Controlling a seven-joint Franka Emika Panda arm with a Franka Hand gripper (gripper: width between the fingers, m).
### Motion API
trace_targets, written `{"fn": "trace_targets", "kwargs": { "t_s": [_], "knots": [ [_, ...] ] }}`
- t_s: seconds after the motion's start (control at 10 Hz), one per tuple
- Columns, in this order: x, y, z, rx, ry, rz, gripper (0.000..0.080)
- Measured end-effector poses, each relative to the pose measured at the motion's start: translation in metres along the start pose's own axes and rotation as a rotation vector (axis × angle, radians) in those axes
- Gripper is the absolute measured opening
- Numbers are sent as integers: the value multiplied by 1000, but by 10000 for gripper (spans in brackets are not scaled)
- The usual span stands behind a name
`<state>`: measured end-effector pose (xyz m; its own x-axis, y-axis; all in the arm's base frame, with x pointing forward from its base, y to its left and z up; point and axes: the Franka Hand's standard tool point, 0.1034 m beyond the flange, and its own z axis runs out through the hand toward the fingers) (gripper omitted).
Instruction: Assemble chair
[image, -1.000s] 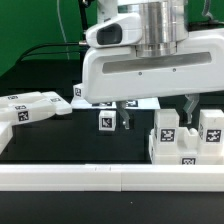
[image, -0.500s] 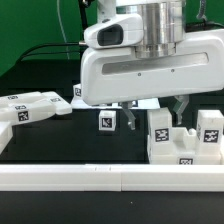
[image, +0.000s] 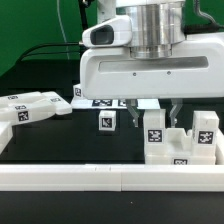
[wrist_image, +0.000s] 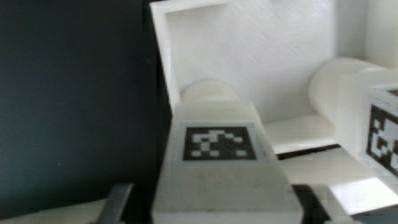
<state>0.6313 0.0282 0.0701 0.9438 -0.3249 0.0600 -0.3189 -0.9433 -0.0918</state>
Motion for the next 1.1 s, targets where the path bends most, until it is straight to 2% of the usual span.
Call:
{"fn": "trace_targets", "kwargs": {
  "t_s": [0.2, 0.5, 0.9, 1.1],
  "knots": [
    [5, -5, -3, 5, 16, 235, 284],
    [7, -11, 1, 11, 24, 581, 284],
    [11, -8, 0, 51, -3, 972, 284],
    [11, -9, 1, 57, -23, 1136, 284]
  ]
}}
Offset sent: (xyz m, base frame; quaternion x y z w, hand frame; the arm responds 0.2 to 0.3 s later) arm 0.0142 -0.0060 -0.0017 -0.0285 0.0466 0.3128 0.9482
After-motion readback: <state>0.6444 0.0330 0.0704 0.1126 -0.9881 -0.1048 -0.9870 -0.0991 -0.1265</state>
